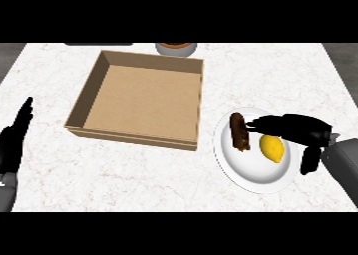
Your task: Pick the lemon from the plate and place it in the cardboard box
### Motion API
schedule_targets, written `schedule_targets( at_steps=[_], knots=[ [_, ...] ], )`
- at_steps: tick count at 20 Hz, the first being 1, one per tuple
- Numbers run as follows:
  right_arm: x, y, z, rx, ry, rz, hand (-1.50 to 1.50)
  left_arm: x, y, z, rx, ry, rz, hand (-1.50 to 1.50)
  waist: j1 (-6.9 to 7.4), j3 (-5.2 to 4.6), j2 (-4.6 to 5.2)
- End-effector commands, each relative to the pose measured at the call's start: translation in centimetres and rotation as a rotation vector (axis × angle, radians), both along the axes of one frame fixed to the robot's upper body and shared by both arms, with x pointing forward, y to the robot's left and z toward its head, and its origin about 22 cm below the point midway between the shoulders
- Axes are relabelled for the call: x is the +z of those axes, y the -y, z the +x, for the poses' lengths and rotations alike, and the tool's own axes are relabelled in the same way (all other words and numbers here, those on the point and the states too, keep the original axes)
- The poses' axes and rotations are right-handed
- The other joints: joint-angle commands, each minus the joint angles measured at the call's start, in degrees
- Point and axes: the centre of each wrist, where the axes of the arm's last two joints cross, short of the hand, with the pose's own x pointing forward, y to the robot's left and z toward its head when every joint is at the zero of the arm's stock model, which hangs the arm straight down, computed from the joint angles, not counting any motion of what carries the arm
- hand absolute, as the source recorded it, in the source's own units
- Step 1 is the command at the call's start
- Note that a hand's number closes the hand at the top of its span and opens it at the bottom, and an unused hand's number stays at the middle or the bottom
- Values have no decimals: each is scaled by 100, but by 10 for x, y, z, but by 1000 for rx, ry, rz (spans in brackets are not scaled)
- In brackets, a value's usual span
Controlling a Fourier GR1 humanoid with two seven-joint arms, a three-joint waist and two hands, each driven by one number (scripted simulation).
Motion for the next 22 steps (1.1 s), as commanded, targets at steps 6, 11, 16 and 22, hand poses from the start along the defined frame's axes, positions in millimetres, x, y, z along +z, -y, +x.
schedule_targets(
  at_steps=[6,11,16,22],
  knots=[
    [-40,-23,-5,-67,-53,-85,-150,8,5,-20,-13,-5,-4,0,71,4,6],
    [-40,-29,-6,-66,168,18,150,7,-4,1,-14,9,-9,0,28,4,13],
    [-35,-27,10,-85,273,57,150,15,-10,-3,-14,7,11,0,65,5,14],
    [-97,-44,-41,-853,134,25,150,-2,-21,-16,69,-25,9,0,-606,-19,-182]
  ],
)
